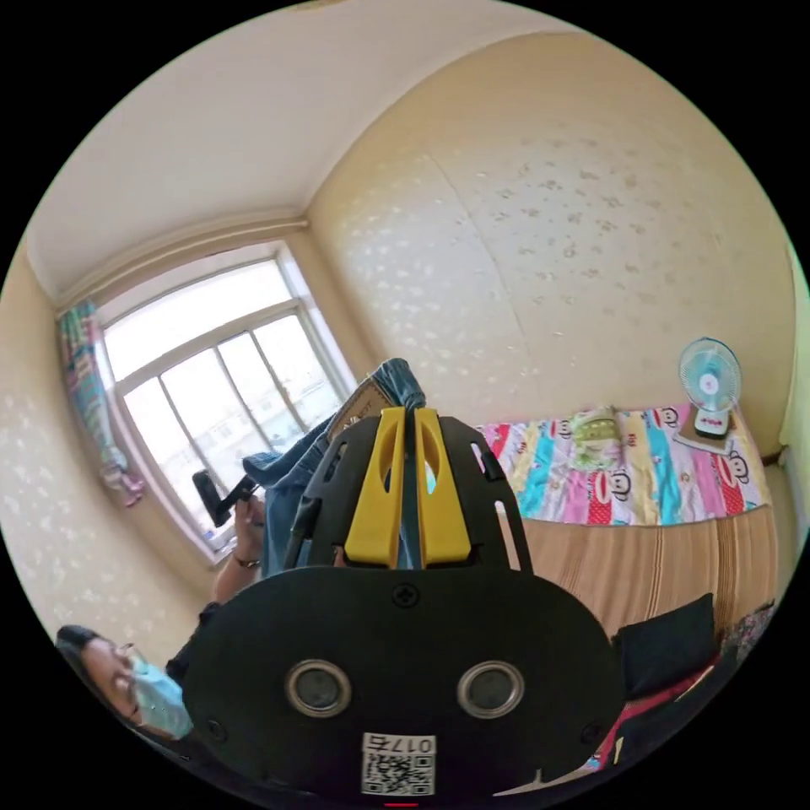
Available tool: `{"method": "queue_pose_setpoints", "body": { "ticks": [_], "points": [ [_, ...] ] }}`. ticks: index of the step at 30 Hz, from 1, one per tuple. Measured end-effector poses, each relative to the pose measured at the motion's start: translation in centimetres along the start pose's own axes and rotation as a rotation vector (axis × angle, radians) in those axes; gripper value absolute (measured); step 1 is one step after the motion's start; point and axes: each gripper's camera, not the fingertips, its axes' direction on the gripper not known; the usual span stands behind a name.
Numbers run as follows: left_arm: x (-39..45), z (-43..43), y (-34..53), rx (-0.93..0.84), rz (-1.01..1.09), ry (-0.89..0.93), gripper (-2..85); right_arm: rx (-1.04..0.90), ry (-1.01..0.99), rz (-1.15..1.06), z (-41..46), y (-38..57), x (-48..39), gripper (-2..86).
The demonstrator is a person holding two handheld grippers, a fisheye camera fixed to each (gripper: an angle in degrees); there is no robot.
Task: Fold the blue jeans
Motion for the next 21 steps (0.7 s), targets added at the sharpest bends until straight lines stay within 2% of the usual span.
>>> {"method": "queue_pose_setpoints", "body": {
  "ticks": [2, 4, 5, 7, 8, 10, 11, 13, 14, 16, 18, 21],
  "points": [
    [-4.2, 9.3, -0.5, -0.074, -0.037, -0.048, 1.6, 0.031, 0.069, -0.016, 6.2, -1.4, 5.5, 3.2],
    [-10.2, 20.7, 0.0, -0.257, -0.112, -0.08, 4.8, 0.034, 0.128, 0.009, 13.5, -1.2, 13.3, 4.4],
    [-11.6, 22.8, 0.8, -0.285, -0.138, -0.094, 5.6, 0.032, 0.148, 0.054, 15.0, -0.5, 15.3, 4.8],
    [-15.7, 29.1, 6.8, -0.36, -0.218, -0.109, 6.9, 0.049, 0.189, 0.232, 20.1, 4.8, 22.7, 6.5],
    [-16.3, 30.3, 8.7, -0.381, -0.225, -0.101, 7.0, 0.041, 0.184, 0.249, 21.2, 6.7, 24.2, 6.5],
    [-18.3, 34.2, 18.0, -0.548, -0.204, -0.034, 7.3, -0.118, 0.139, 0.199, 25.5, 15.3, 28.7, 4.7],
    [-18.6, 34.7, 20.8, -0.598, -0.185, -0.021, 7.3, -0.178, 0.131, 0.173, 26.5, 17.9, 29.4, 4.4],
    [-18.9, 34.1, 32.2, -0.78, -0.111, -0.026, 7.1, -0.429, 0.128, 0.124, 29.1, 30.5, 31.3, 3.5],
    [-18.9, 33.4, 35.1, -0.82, -0.103, -0.03, 7.1, -0.483, 0.127, 0.127, 29.3, 33.8, 31.5, 3.4],
    [-19.2, 28.7, 45.0, -0.946, -0.115, 0.003, 7.1, -0.641, 0.083, 0.161, 28.5, 46.7, 30.6, 3.2],
    [-19.0, 23.7, 50.2, -0.985, -0.14, 0.021, 7.2, -0.702, 0.037, 0.194, 26.8, 54.4, 28.1, 3.4],
    [-18.6, 14.4, 54.6, -0.93, -0.244, 0.004, 7.7, -0.637, -0.04, 0.264, 22.9, 62.3, 22.0, 4.1]
  ]
}}
